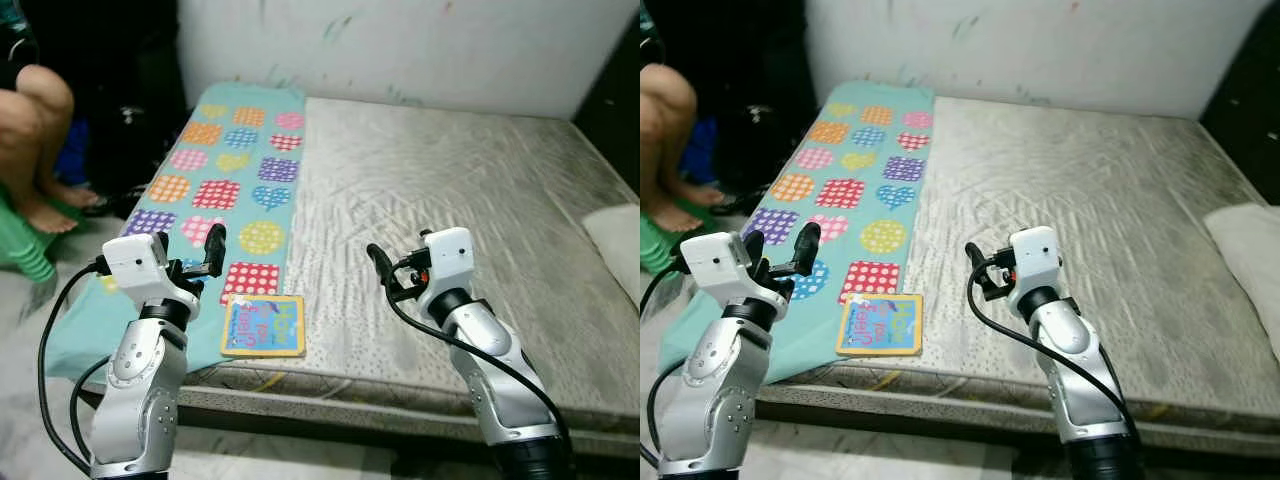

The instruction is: Clean up the room

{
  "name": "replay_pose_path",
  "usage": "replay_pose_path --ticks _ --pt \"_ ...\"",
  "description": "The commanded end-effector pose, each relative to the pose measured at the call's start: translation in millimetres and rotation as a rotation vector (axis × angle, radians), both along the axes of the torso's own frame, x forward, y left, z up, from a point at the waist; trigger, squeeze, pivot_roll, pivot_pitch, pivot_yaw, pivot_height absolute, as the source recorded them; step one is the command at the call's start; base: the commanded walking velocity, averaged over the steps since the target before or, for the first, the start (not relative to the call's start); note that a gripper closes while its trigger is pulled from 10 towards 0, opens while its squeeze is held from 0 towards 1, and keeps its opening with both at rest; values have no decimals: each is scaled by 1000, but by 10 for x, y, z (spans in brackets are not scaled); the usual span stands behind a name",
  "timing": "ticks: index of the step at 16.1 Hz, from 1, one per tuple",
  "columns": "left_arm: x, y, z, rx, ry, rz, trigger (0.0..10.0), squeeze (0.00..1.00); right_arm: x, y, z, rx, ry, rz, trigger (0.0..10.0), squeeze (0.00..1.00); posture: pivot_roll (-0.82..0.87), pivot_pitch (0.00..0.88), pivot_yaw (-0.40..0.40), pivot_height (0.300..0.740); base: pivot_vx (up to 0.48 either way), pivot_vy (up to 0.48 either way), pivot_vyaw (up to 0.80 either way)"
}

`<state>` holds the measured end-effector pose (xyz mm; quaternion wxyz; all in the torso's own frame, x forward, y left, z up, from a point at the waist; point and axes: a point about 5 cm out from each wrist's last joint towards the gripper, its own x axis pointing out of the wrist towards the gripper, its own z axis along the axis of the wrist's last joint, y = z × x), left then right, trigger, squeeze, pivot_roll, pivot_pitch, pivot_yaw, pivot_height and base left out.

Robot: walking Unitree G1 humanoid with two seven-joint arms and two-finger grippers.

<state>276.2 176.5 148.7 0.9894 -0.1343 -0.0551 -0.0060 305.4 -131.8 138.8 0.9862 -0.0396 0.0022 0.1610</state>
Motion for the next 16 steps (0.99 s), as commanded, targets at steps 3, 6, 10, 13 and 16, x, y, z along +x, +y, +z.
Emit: replay_pose_path --ticks 3,6,10,13,16 --pt "12 -4 18 14 -10 -10 10000 0 10 -45 10 0 -7 -20 10000 0 -30 0 -44 740 320 0 0" --pt "15 -7 22 17 -11 -10 10000 0 14 -49 12 1 -9 -22 10000 0 -30 0 -43 740 321 0 0" --pt "18 -14 18 16 -9 -11 10000 0 14 -60 8 -1 -9 -25 10000 0 -31 0 -43 740 298 0 0" --pt "27 -14 23 16 -13 -12 10000 0 24 -59 9 -2 -10 -25 10000 0 -30 0 -44 740 292 0 0" --pt "65 -11 30 -7 -6 -7 10000 0 56 -68 13 -6 -14 -28 10000 0 -29 0 -38 740 197 0 0"
